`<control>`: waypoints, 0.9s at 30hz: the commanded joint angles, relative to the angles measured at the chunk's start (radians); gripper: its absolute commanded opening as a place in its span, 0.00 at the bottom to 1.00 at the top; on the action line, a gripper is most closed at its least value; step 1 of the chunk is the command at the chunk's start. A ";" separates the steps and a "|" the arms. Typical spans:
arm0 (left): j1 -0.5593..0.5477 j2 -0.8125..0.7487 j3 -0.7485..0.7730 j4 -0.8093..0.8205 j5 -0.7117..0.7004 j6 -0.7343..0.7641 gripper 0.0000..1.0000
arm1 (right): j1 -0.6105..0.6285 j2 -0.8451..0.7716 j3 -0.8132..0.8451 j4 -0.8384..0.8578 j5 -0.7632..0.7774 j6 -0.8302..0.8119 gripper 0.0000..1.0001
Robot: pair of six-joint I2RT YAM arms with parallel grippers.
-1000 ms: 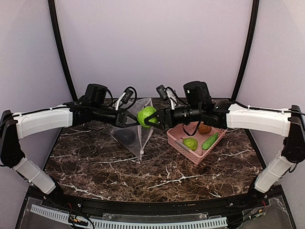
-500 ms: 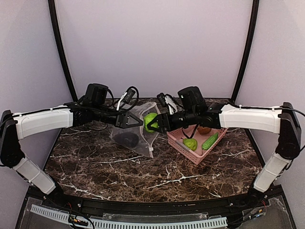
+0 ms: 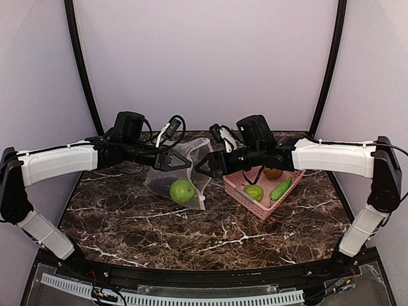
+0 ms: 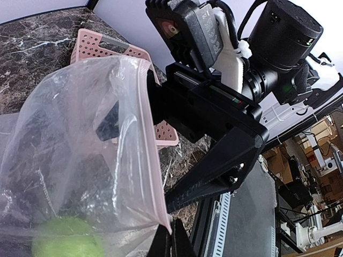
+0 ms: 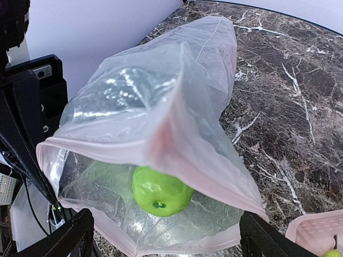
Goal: Place the food in the zip-top bag and seal the zipper
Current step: Place the fake fruit in the zipper food storage bag.
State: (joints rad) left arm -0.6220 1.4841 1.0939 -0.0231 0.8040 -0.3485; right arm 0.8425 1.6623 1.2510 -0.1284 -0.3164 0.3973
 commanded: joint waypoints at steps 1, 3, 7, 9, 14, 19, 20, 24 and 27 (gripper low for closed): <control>-0.005 -0.039 0.012 0.019 0.011 0.003 0.01 | -0.001 -0.011 0.019 0.000 0.013 -0.006 0.92; -0.005 -0.039 0.013 0.020 0.010 0.003 0.01 | -0.003 -0.016 0.019 0.000 0.014 -0.006 0.92; -0.005 -0.039 0.012 0.019 0.001 0.005 0.01 | 0.000 -0.026 0.019 -0.005 0.012 -0.009 0.92; -0.004 -0.044 0.013 0.012 -0.018 0.010 0.01 | 0.000 -0.037 0.019 -0.010 0.013 -0.011 0.92; 0.004 -0.060 0.025 -0.068 -0.153 0.048 0.01 | 0.006 -0.095 0.019 -0.048 0.022 -0.024 0.94; 0.035 -0.065 0.020 -0.086 -0.229 0.029 0.01 | 0.013 -0.205 -0.018 -0.109 0.065 -0.027 0.96; 0.037 -0.065 0.019 -0.085 -0.223 0.029 0.01 | 0.013 -0.230 -0.032 -0.135 0.086 -0.026 0.97; 0.038 -0.068 0.026 -0.079 -0.193 0.037 0.01 | -0.004 -0.315 -0.065 -0.284 0.245 -0.013 0.98; 0.038 -0.082 0.038 -0.095 -0.183 0.061 0.01 | -0.066 -0.348 -0.088 -0.406 0.312 0.027 0.98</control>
State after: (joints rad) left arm -0.5854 1.4544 1.0954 -0.0856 0.6113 -0.3222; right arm 0.8394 1.3434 1.2076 -0.3363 -0.1516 0.3828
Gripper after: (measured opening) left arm 0.010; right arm 0.985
